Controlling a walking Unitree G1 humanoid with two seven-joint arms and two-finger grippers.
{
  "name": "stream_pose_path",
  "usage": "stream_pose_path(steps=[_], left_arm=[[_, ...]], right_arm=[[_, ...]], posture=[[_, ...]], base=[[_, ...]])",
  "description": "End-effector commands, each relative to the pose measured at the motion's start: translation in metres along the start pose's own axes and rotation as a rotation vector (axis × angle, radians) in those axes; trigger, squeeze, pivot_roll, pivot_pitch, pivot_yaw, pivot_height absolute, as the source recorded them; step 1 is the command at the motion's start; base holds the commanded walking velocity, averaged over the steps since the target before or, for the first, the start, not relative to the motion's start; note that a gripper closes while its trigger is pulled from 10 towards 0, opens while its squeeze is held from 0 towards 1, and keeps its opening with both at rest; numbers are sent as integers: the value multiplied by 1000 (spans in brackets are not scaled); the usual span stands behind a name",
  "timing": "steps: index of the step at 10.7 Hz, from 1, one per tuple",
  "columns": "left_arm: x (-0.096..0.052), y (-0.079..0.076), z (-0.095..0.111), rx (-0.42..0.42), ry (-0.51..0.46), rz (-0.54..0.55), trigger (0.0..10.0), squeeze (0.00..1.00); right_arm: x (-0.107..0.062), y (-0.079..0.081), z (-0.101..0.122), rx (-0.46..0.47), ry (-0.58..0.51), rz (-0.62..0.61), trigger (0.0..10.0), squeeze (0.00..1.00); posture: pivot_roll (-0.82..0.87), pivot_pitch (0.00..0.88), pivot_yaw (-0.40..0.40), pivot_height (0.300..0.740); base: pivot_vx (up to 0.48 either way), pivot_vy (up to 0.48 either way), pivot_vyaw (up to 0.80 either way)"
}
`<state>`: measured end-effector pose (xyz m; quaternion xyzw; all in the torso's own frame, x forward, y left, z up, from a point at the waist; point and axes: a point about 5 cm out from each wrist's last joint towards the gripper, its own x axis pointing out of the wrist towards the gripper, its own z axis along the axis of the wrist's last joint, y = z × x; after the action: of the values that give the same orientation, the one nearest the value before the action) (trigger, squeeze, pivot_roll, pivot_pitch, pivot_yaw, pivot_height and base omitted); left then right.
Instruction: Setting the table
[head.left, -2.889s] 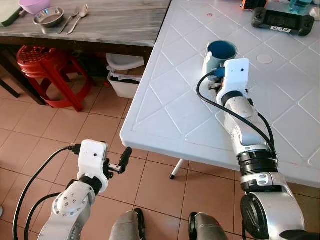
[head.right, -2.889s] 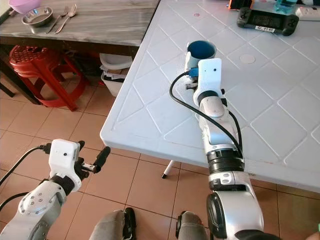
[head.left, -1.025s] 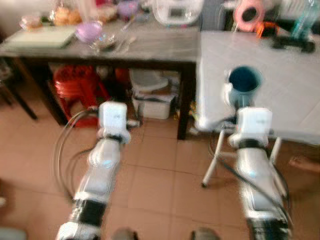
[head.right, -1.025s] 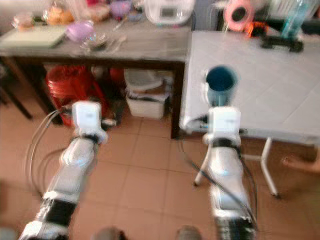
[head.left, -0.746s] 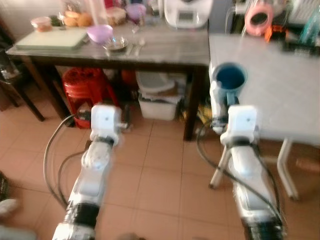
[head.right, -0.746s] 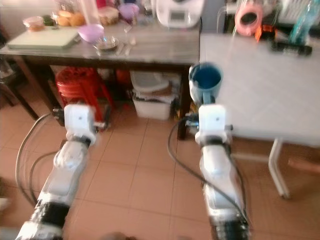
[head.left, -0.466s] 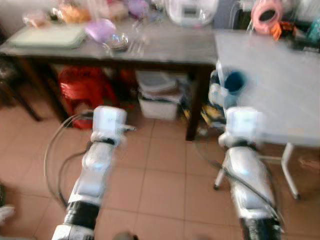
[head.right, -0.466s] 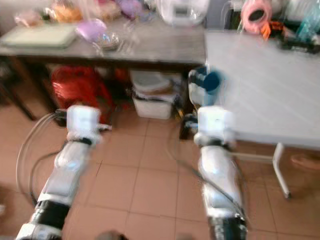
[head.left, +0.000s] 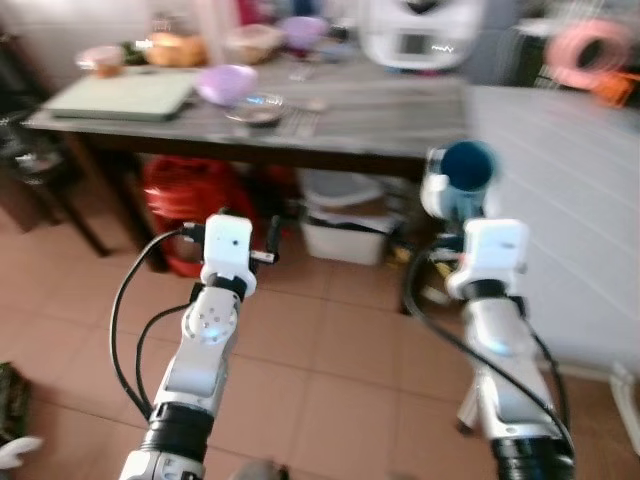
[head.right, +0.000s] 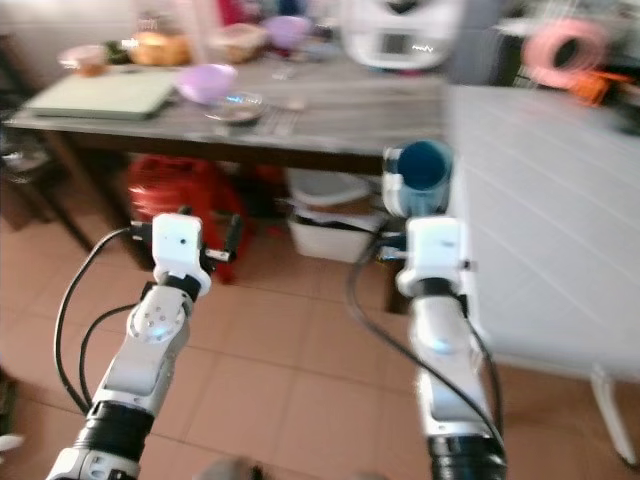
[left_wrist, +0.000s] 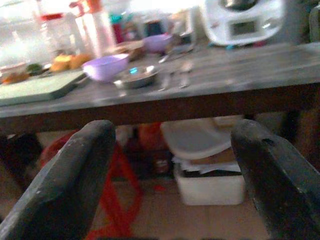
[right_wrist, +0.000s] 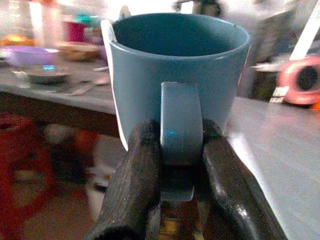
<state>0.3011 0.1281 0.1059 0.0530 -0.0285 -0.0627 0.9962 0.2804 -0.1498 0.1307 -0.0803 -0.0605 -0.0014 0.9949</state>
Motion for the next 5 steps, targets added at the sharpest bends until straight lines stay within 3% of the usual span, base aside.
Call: stream_pose_path(steps=[1,5], left_arm=[[3,2,4,-2,-14,12,10000,0],[4,5,6,9,-25,16,10000,0]], right_arm=[[0,2,8,-2,-32,26,10000,0],[1,-1,11,19,-49,17,10000,0]], posture=[[-38,0,54,740],[-39,0,53,740]], base=[[469,0,0],[458,0,0]])
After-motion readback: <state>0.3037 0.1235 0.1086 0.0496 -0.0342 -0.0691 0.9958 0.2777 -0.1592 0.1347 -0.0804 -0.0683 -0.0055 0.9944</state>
